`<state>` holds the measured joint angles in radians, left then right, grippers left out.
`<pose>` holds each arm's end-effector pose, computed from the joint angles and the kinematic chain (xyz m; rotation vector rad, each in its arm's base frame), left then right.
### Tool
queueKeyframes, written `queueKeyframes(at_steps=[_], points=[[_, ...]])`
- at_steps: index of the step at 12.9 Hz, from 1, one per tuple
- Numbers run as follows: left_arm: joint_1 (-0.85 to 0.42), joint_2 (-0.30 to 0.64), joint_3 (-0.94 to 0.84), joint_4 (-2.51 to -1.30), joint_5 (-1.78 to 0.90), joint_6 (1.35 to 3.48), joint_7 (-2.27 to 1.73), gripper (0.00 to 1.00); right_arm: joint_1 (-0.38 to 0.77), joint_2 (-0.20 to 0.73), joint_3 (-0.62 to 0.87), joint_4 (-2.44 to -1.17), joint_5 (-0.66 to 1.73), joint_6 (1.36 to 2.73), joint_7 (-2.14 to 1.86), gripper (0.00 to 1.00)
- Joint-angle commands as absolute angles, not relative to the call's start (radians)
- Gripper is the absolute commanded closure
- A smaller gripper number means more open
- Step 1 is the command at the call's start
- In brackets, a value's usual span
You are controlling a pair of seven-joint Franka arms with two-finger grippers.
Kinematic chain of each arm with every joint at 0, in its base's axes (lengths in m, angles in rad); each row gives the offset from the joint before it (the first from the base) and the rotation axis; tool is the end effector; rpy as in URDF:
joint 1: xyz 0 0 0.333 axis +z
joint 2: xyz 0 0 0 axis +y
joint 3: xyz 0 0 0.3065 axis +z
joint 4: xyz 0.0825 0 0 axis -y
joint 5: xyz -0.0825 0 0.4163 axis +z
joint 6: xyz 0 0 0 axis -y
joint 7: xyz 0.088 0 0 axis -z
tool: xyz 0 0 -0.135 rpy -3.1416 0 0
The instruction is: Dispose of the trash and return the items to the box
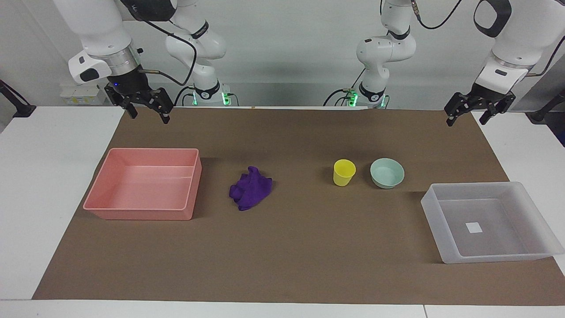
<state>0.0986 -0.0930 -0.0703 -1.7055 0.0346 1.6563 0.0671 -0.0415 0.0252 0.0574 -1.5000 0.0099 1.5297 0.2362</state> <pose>0.5666 0.0190 0.5799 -3.0972 0.0633 -0.0644 0.5908 0.0104 0.6041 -3.1109 0.3434 -0.0048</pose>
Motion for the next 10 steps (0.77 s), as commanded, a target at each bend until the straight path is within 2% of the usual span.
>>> queueKeyframes(at_steps=[1,7,10], points=[[0.098,-0.089,-0.072,-1.689,0.054,1.647,0.067,0.00,-0.052,0.015,0.066,-1.519,0.008,1.545,0.225,0.00],[0.094,-0.086,-0.074,-1.695,0.054,1.641,0.067,0.00,-0.054,0.015,0.064,-1.517,0.018,1.531,0.218,0.00],[0.060,-0.057,-0.074,-1.709,0.054,1.608,0.063,0.00,-0.052,0.015,0.061,-1.520,0.020,1.569,0.216,0.00]])
